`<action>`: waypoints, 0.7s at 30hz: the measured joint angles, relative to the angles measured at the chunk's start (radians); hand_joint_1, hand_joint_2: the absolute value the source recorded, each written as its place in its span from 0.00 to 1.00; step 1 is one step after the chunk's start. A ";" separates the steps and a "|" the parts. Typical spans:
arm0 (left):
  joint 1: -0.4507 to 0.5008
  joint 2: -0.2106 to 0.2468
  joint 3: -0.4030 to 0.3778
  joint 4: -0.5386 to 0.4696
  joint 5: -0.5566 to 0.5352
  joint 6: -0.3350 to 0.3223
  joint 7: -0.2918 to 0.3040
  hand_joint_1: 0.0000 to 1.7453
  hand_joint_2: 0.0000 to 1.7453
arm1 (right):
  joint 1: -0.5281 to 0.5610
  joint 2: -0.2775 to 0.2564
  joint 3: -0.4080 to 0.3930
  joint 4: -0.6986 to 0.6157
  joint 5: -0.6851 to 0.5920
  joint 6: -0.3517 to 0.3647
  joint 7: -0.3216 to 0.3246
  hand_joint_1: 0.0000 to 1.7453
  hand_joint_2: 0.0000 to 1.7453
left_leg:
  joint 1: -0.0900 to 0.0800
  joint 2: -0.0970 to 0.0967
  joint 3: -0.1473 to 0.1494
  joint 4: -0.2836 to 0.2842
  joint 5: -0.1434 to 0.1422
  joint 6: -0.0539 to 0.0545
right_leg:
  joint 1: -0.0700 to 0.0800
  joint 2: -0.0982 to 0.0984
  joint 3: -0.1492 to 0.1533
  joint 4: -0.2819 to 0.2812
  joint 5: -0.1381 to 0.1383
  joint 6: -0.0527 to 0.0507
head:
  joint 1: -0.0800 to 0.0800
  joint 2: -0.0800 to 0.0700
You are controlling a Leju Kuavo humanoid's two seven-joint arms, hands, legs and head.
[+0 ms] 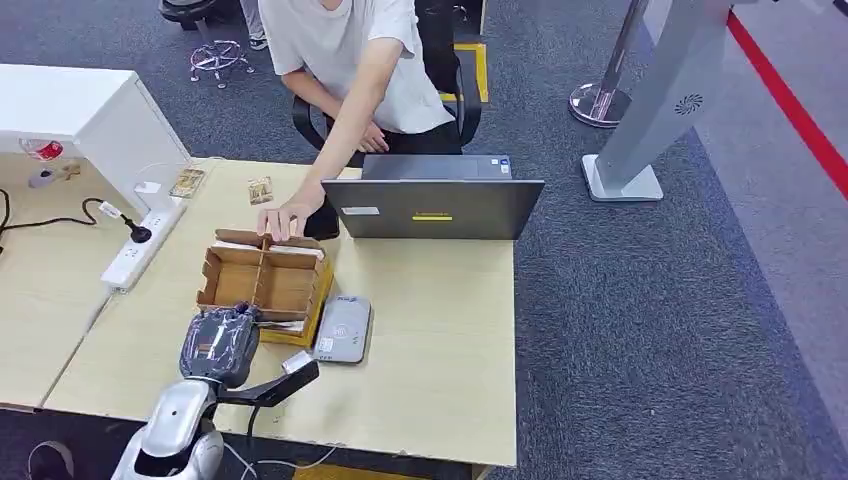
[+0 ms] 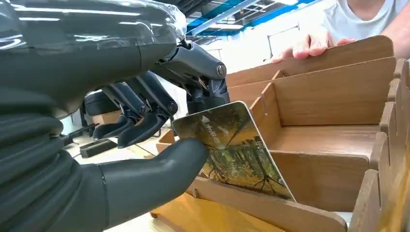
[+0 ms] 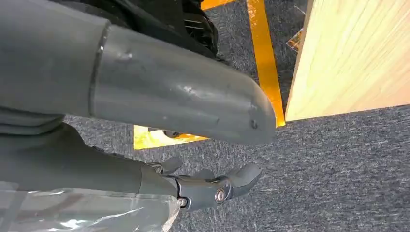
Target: Pass the card to the sensor for recognition and then transmit it.
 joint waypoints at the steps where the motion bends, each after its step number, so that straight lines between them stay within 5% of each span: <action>1: 0.000 0.001 0.000 0.000 0.000 0.000 0.000 1.00 1.00 | 0.000 0.000 0.000 0.000 0.000 0.000 0.000 0.00 0.00 | 0.000 0.000 0.000 0.000 0.000 0.000 | 0.000 0.000 0.000 0.000 0.000 0.000 | 0.000 0.000; 21: -0.015 0.002 0.000 -0.054 -0.027 0.058 0.010 1.00 1.00 | -0.007 0.000 -0.024 0.000 0.004 0.003 -0.012 0.00 0.00 | 0.000 0.000 0.000 0.000 0.000 0.000 | 0.000 0.000 0.000 0.000 0.000 0.000 | 0.000 0.000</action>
